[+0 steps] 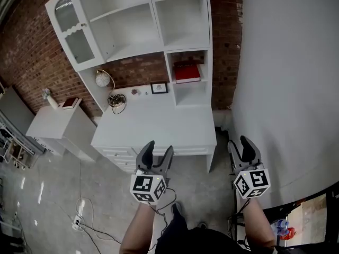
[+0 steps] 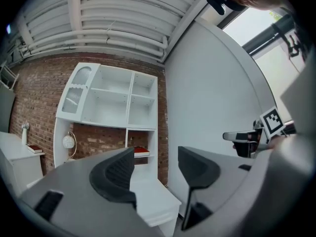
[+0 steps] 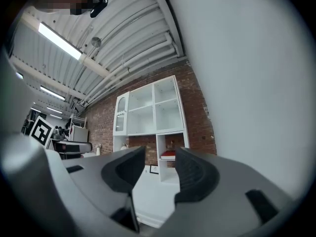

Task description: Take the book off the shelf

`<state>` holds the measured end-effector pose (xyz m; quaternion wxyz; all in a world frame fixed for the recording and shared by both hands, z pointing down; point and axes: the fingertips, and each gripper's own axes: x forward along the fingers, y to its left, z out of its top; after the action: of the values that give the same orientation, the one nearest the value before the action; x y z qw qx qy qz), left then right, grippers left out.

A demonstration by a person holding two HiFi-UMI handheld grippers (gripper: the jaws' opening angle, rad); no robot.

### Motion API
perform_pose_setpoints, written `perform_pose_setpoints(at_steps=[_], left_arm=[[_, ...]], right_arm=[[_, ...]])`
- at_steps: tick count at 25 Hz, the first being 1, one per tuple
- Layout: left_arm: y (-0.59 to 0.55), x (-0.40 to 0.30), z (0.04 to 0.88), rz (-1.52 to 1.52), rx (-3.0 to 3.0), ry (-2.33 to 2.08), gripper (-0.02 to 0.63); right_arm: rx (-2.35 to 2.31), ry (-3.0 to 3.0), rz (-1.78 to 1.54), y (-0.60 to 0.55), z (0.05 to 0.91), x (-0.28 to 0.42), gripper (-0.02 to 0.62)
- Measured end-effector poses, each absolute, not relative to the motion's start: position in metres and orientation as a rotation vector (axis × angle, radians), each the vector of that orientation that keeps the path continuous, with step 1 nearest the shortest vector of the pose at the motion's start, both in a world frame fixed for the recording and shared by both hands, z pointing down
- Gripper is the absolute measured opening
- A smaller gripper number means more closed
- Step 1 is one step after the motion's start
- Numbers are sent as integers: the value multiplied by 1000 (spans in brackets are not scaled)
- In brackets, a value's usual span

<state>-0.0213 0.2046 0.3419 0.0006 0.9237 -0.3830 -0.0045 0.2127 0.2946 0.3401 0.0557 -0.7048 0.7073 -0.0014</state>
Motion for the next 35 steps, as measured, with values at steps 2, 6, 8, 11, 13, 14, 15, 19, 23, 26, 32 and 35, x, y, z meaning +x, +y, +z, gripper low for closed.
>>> perform_pose_setpoints(at_steps=[2,6,8,11,13,14,15,19,23,26,32,35], left_arm=[[192,-22,343,-28,2885,-1190,261],[158,-22,349,-25,2876,-1174,261],[135,-22,354,-28,2868,-1157,261],[93,-21,359,-41,2854,-1127,261],[64,-20,358,-50,2858,-1099,261],[49,-19,358,-53,2860,-1080,261],[35,-17,357,-54,2862,-1060,261],[-17,-15,357,-60,2858,-994,261],[-58,-11,363,-63,2849,-946,261],[-80,-6,371,-45,2854,-922,261],[-114,16,390,-26,2817,-887,261],[-128,32,400,-13,2795,-877,261]], right_arm=[[-2145,2139,-11,284,342,216,173],[-2164,2131,-28,255,347,218,173],[-2177,2120,-38,235,348,218,173],[-2201,2110,-35,199,347,218,172],[-2215,2101,-25,173,343,216,172],[-2226,2093,-20,161,341,215,170],[-2237,2084,-19,150,338,213,169],[-2263,2036,-62,109,336,210,161],[-2283,1994,-106,79,339,210,155],[-2307,1993,-124,60,345,210,152],[-2293,1969,-207,27,362,230,149],[-2252,1954,-271,7,376,245,147]])
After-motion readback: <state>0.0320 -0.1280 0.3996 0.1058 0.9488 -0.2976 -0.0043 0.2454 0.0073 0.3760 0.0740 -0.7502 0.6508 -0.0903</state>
